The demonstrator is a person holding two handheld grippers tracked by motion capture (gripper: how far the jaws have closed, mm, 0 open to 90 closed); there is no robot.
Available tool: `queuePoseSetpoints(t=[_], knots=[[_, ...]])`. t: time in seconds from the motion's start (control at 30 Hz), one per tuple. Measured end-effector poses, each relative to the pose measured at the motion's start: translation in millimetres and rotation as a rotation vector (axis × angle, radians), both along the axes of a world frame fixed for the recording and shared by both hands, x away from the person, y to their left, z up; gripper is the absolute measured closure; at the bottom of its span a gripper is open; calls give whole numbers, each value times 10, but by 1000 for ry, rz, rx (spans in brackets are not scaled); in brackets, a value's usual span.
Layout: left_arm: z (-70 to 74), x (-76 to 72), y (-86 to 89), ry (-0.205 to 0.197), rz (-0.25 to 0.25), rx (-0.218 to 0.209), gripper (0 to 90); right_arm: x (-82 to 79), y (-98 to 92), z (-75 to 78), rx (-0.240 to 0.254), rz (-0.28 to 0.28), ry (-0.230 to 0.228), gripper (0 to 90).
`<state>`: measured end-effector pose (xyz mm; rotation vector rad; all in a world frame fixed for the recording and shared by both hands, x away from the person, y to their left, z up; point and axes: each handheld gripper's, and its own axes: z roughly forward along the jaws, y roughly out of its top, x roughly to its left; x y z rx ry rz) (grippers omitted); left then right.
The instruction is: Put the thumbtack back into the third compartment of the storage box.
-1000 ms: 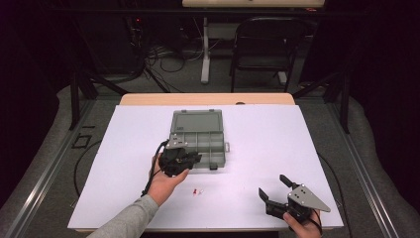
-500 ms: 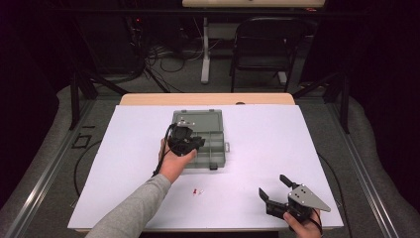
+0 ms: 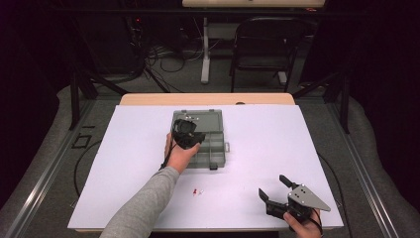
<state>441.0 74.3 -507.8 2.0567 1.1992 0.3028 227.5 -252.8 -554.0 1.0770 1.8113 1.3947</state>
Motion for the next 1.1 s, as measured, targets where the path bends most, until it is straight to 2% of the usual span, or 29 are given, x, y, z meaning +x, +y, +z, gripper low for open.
queuePoseSetpoints(t=[0.27, 0.47, 0.57, 0.6, 0.63, 0.67, 0.7, 0.83, 1.1], knots=[[-63, 19, -28, 11, -10, 11, 766, -3, 0, 2, -6, 5, 1, 139], [-53, -8, -50, -10, -24, 13, 614, -7, -1, 3, -10, 6, -1, 140], [-18, -34, -31, -36, -33, 6, 527, -8, -2, 4, -11, 6, 0, 140], [-5, -48, -21, -55, -32, 7, 527, -8, -2, 4, -11, 6, 0, 140], [29, -82, 2, -95, -39, 11, 486, -7, -2, 4, -12, 6, 0, 141], [44, -99, 15, -112, -44, 9, 470, -6, -2, 3, -13, 6, -2, 141], [44, -99, 15, -112, -44, 9, 455, -6, -2, 3, -13, 6, -2, 141], [100, -184, 84, -140, -56, -22, 425, -6, 5, 2, -19, 7, -3, 141], [201, -451, 276, -145, -93, -106, 424, -10, 6, 2, -21, 6, -3, 141]])
